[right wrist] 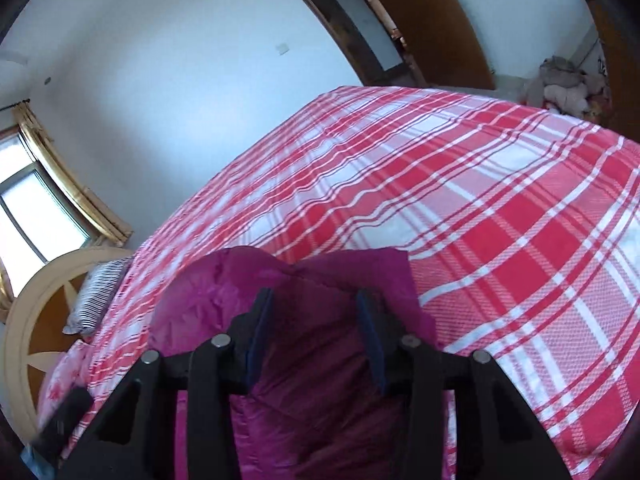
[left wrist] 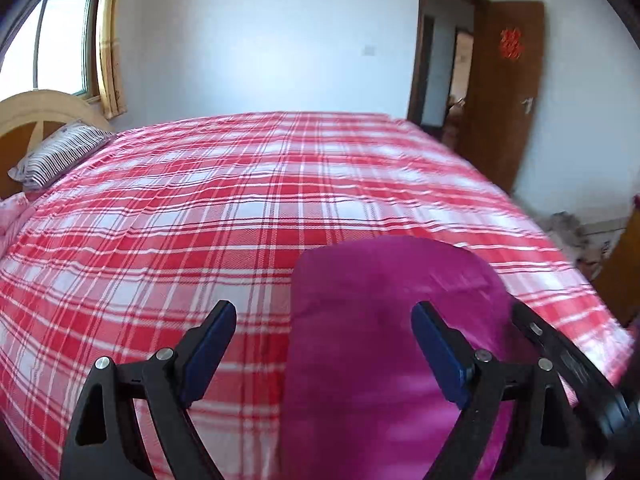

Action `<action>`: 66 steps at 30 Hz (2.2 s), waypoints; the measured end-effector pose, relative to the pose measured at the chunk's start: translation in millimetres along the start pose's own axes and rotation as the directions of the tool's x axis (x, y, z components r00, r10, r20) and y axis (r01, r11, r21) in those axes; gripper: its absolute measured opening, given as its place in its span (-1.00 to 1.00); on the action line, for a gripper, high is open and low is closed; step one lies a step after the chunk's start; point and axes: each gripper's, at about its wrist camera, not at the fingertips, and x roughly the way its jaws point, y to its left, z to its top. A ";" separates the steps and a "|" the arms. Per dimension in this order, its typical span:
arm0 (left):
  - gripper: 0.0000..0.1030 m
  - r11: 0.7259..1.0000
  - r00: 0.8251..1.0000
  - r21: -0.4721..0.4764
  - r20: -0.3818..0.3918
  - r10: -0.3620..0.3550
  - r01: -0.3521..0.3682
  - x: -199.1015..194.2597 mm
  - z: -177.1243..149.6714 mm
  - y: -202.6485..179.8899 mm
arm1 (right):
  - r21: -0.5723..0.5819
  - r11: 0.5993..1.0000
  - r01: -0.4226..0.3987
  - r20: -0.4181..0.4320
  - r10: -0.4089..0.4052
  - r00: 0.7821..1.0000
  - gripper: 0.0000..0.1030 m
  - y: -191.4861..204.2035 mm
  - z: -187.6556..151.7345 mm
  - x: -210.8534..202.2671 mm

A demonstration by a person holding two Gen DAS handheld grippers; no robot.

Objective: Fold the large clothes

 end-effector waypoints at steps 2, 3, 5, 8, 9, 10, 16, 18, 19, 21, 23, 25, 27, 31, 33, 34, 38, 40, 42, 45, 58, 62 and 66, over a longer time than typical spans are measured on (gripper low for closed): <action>0.74 0.996 0.996 0.052 -0.044 0.081 -0.079 23.7 -2.8 -6.8 | -0.014 1.000 0.018 0.008 -0.018 1.000 -0.13 0.3 -0.5 3.1; 0.75 0.994 0.994 0.070 -0.064 0.091 -0.087 33.2 -6.0 -9.2 | -0.023 0.999 0.027 0.009 -0.026 1.000 -0.13 2.0 -2.9 2.8; 0.75 0.993 0.991 0.070 -0.086 0.098 -0.092 45.4 -15.1 -7.4 | -0.034 0.999 0.041 0.006 -0.040 0.999 -0.13 0.6 -5.8 6.5; 0.77 0.993 0.991 0.065 -0.083 0.107 -0.102 51.1 -22.7 -7.1 | -0.043 0.998 0.045 0.001 -0.045 0.999 -0.13 0.0 -10.5 10.5; 0.79 0.992 0.990 0.071 -0.082 0.115 -0.109 52.2 -24.2 -8.6 | -0.051 0.998 0.048 0.001 -0.048 0.999 -0.13 1.4 -12.1 11.9; 0.80 0.991 0.990 0.072 -0.084 0.117 -0.111 54.8 -24.8 -9.6 | -0.058 0.997 0.052 -0.001 -0.052 0.999 -0.12 1.9 -13.0 13.7; 0.93 0.995 0.986 0.032 -0.135 0.095 -0.092 70.7 -28.0 -3.6 | -0.048 0.997 0.066 -0.031 -0.067 0.997 -0.11 -1.9 -15.5 21.7; 0.95 0.997 0.985 0.016 -0.152 0.082 -0.080 74.5 -28.4 -1.3 | -0.039 0.997 0.066 -0.042 -0.067 0.997 -0.11 -4.1 -16.0 24.2; 0.96 0.997 0.984 0.009 -0.159 0.078 -0.078 76.3 -28.9 -0.4 | -0.034 0.997 0.065 -0.047 -0.066 0.997 -0.11 -5.3 -16.1 25.3; 0.97 0.997 0.983 0.011 -0.163 0.081 -0.080 78.1 -30.0 -1.6 | -0.019 0.998 0.063 -0.060 -0.064 0.996 -0.11 -8.5 -16.3 28.3; 0.97 0.996 0.982 0.019 -0.162 0.092 -0.091 78.7 -31.0 -4.0 | -0.010 0.998 0.061 -0.067 -0.061 0.996 -0.11 -10.2 -16.7 29.6; 0.98 0.995 0.981 0.028 -0.164 0.103 -0.100 79.9 -31.5 -6.2 | -0.005 0.998 0.061 -0.072 -0.061 0.996 -0.11 -11.1 -17.2 30.5; 0.98 0.994 0.980 0.035 -0.165 0.109 -0.104 80.9 -31.7 -7.7 | -0.001 0.998 0.062 -0.076 -0.062 0.995 -0.11 -12.1 -17.4 31.4; 0.98 0.993 0.979 0.043 -0.168 0.118 -0.112 82.2 -32.4 -9.1 | 0.006 0.998 0.065 -0.080 -0.064 0.995 -0.12 -13.6 -17.7 32.1; 0.98 0.993 0.978 0.042 -0.172 0.116 -0.110 83.6 -32.7 -8.8 | 0.004 0.997 0.071 -0.083 -0.071 0.994 -0.12 -13.4 -18.1 32.9; 0.98 0.994 0.978 0.038 -0.176 0.110 -0.105 84.7 -32.8 -8.0 | 0.003 0.997 0.074 -0.085 -0.074 0.994 -0.12 -13.3 -18.0 33.6; 0.98 0.996 0.978 0.020 -0.189 0.088 -0.086 87.5 -33.5 -5.0 | 0.006 0.997 0.078 -0.093 -0.077 0.993 -0.11 -14.0 -18.5 35.4; 0.98 0.997 0.978 0.014 -0.192 0.081 -0.080 88.2 -33.7 -4.1 | 0.010 0.997 0.077 -0.096 -0.076 0.993 -0.11 -14.6 -18.9 35.9; 0.98 0.997 0.978 0.009 -0.194 0.076 -0.076 88.8 -34.6 -3.7 | 0.005 0.997 0.083 -0.099 -0.082 0.992 -0.11 -13.9 -19.2 36.6; 0.98 0.998 0.977 0.000 -0.200 0.067 -0.068 90.1 -35.1 -3.1 | 0.000 0.996 0.090 -0.107 -0.089 0.990 -0.11 -12.9 -19.5 38.3; 0.99 0.999 0.973 -0.040 -0.230 0.021 -0.031 96.6 -36.6 1.4 | -0.023 0.993 0.115 -0.128 -0.117 0.985 -0.09 -11.0 -20.5 43.9; 0.99 0.999 0.972 -0.044 -0.234 0.015 -0.026 97.7 -37.4 1.2 | -0.022 0.993 0.114 -0.129 -0.116 0.985 -0.09 -11.0 -20.2 43.9; 0.99 0.999 0.972 -0.046 -0.233 0.011 -0.023 98.6 -37.7 1.6 | -0.008 0.996 0.084 -0.116 -0.084 0.990 -0.02 -12.9 -18.7 39.7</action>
